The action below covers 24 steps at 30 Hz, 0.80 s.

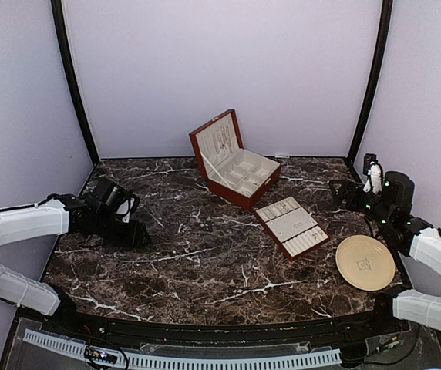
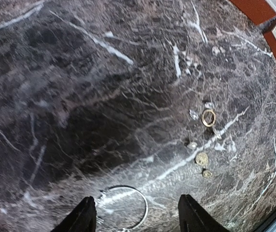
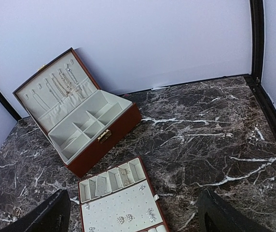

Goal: Organize the mixed jewelry
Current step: Pick up the bangle from the center of the board.

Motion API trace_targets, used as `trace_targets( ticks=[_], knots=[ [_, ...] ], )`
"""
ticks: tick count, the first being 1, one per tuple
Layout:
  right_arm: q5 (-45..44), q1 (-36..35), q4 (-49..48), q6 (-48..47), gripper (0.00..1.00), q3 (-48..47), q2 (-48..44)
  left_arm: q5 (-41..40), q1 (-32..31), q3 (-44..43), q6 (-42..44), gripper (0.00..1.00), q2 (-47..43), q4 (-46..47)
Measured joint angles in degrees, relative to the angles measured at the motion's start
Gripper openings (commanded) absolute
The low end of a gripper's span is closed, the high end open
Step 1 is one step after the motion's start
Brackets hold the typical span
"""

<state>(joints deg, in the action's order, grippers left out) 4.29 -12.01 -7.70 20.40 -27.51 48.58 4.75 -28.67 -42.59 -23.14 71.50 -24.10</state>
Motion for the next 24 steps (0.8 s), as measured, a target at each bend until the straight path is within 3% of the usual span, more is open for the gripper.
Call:
trace_targets(
  ticks=[10, 17, 24],
  knots=[
    [-1.8, 0.0, -2.2, -0.2, 0.93, 2.8, -0.6, -4.3, -13.0, 2.6, -9.7, 0.36, 4.1, -0.1],
    [-3.2, 0.0, -2.6, -0.2, 0.94, 2.9, -1.3, -9.3, -15.8, 0.1, -9.9, 0.26, 11.7, -2.1],
    [-5.0, 0.0, -2.6, -0.2, 0.95, 3.0, -2.8, -11.5, -16.6, -0.9, -9.9, 0.21, 13.9, -3.3]
  ],
)
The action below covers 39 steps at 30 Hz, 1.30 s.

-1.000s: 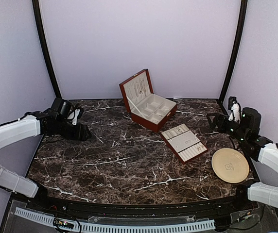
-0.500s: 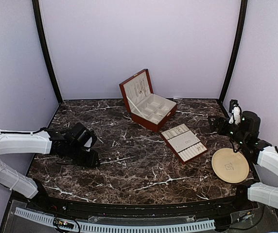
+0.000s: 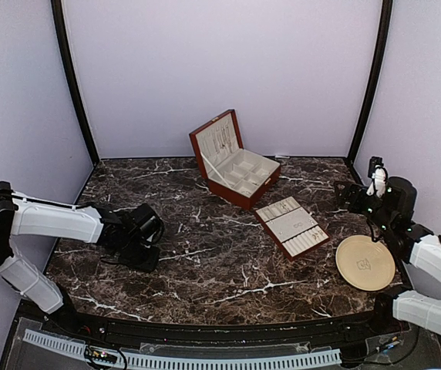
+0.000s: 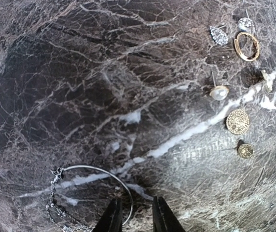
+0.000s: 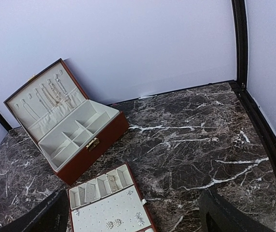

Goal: Organize the mixed jewelry
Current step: Pick up the bangle from the center of the board.

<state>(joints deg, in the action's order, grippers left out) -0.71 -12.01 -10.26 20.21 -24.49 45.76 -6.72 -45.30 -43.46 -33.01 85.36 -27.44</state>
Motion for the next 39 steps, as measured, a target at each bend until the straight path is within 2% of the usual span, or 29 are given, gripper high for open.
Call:
trace_targets(
  ticks=[5, 14, 24, 31, 34, 39],
  knots=[
    [-1.1, 0.0, 0.0, 0.0, 0.95, 0.1, -0.5, -0.3, 0.0, 0.0, 0.2, 0.18, 0.9, -0.1],
    [-2.0, 0.0, 0.0, 0.1, 0.95, 0.5, -1.7, -0.6, -0.3, 0.2, 0.6, 0.00, 1.2, 1.0],
    [-1.4, 0.0, -0.2, 1.2, 0.94, 0.9, -1.4, -0.3, -0.3, 1.3, 0.7, 0.00, 0.0, 2.8],
    [2.6, -1.2, -1.7, 4.4, 0.92, 0.8, 2.8, 1.2, -0.3, 3.6, 0.7, 0.00, -6.0, 8.0],
    [3.7, -4.2, -1.7, 6.4, 0.92, -0.4, 5.9, 1.8, -0.3, 4.3, 0.7, 0.00, -8.5, 9.6],
    [3.5, -13.1, -1.7, 8.4, 0.92, -5.5, 12.5, 3.3, -0.3, 4.7, 1.0, 0.00, -11.2, 12.0]
  ],
)
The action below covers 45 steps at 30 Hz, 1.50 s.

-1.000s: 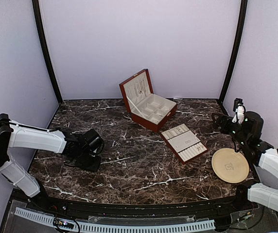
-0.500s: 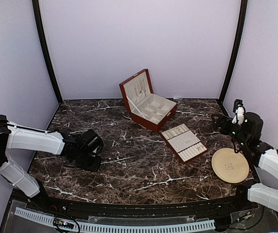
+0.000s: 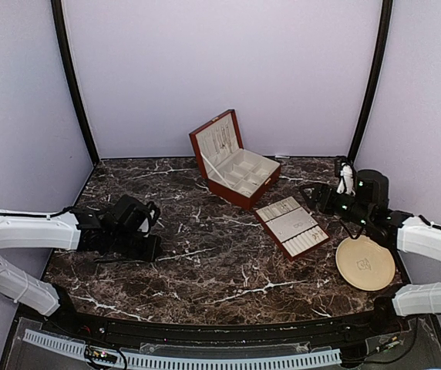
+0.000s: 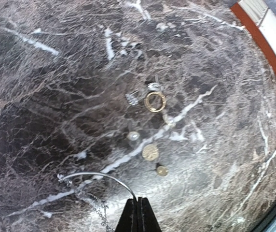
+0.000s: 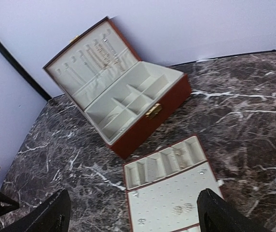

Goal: Organize the mixed jewelry
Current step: Pick up the bangle from the center of the board, then pass from the left arm to the right

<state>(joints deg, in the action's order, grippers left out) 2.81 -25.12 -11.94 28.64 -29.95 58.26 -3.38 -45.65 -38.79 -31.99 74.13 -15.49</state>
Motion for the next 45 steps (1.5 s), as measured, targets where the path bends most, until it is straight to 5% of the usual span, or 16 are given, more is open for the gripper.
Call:
trace_targets(
  ticks=[16, 29, 45],
  knots=[
    [6.1, -20.9, -6.5, 5.0, 0.83, -18.1, 29.7, 12.9, 0.0, 5.1, 4.8, 0.00, -7.4, 13.8],
    [21.3, -25.5, -6.9, 15.3, 0.64, -30.1, 39.7, 19.4, -0.9, 6.7, 14.6, 0.00, -10.1, 24.1],
    [25.7, -28.3, -4.3, 16.6, 0.50, -34.8, 45.2, 19.5, -3.6, 5.0, 17.9, 0.00, -4.7, 26.7]
  ],
)
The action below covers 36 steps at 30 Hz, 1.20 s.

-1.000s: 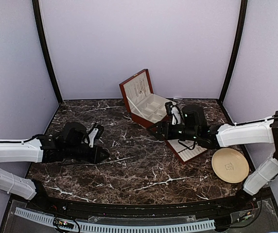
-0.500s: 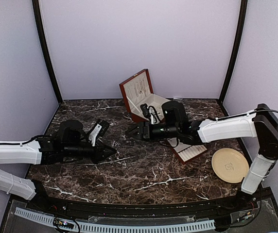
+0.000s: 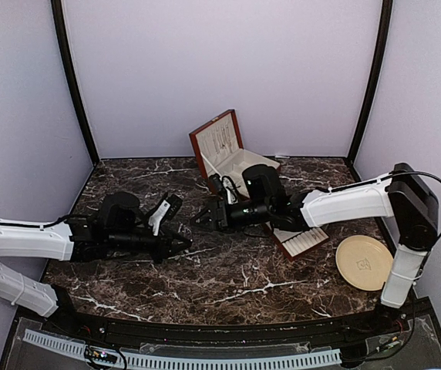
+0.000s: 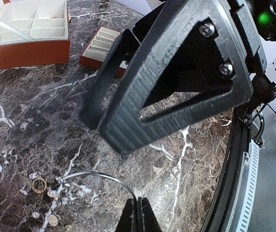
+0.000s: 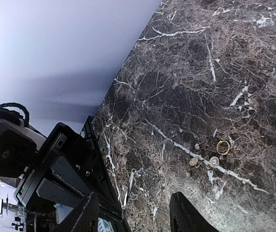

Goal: Organize the mixed jewelry
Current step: Pass from the left arm to the right

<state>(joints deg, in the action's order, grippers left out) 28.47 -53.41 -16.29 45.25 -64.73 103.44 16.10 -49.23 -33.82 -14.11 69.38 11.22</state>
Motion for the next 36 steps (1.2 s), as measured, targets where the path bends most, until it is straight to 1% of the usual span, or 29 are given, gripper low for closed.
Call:
trace_targets(
  ticks=[6, 10, 12, 18, 22, 23, 24, 25, 26, 27, 29, 30, 32, 36],
  knots=[
    [1.2, -1.2, 2.2, -1.0, 0.42, -3.0, 2.1, 0.0, -0.3, -0.2, 0.0, 0.00, 0.3, 0.8],
    [2.1, -1.8, 3.2, -1.8, 0.32, -4.1, 2.8, 0.0, -0.3, -1.0, 0.0, 0.00, 1.1, 1.1],
    [2.4, -2.1, 3.7, -2.0, 0.26, -4.7, 3.1, 0.0, -0.4, -1.0, 0.0, 0.00, 1.2, 1.1],
    [2.9, -2.4, 4.8, -2.7, 0.00, -5.0, 3.4, 0.1, -0.5, -1.2, 0.0, 0.00, 1.8, 1.1],
    [2.6, -2.4, 5.8, -3.2, 0.00, -5.3, 3.4, 0.2, -0.5, -1.4, 0.0, 0.00, 2.0, 1.1],
    [2.5, -2.4, 5.9, -3.2, 0.00, -5.4, 3.4, 0.2, -0.5, -1.4, 0.0, 0.02, 2.0, 1.1],
    [2.4, -2.4, 6.1, -3.2, 0.00, -5.4, 3.4, 0.2, -0.5, -1.5, 0.0, 0.08, 2.0, 1.1],
    [2.2, -2.4, 6.1, -3.2, 0.00, -5.4, 3.4, 0.1, -0.5, -1.5, 0.0, 0.15, 2.1, 1.0],
    [2.0, -2.4, 6.1, -3.3, 0.00, -5.4, 3.4, 0.0, -0.5, -1.6, 0.0, 0.25, 2.2, 1.0],
    [1.5, -2.4, 6.2, -3.3, 0.00, -5.4, 3.4, -0.1, -0.5, -1.8, -0.2, 0.33, 2.3, 0.9],
    [0.4, -2.4, 6.5, -3.5, 0.00, -5.4, 3.4, -0.3, -0.5, -2.1, 0.2, 0.48, 2.3, 0.8],
    [-0.2, -2.4, 6.6, -3.7, 0.00, -5.3, 3.3, -0.5, -0.5, -2.2, 0.1, 0.54, 2.3, 0.7],
    [-2.1, -2.3, 7.0, -4.2, 0.00, -5.0, 2.8, -0.7, -0.5, -2.3, 0.2, 0.64, 2.1, 0.7],
    [-6.6, -1.6, 8.4, -5.4, 0.00, -2.9, -0.5, -2.1, -0.5, -2.3, -0.1, 0.78, 0.2, 0.6]
  ],
)
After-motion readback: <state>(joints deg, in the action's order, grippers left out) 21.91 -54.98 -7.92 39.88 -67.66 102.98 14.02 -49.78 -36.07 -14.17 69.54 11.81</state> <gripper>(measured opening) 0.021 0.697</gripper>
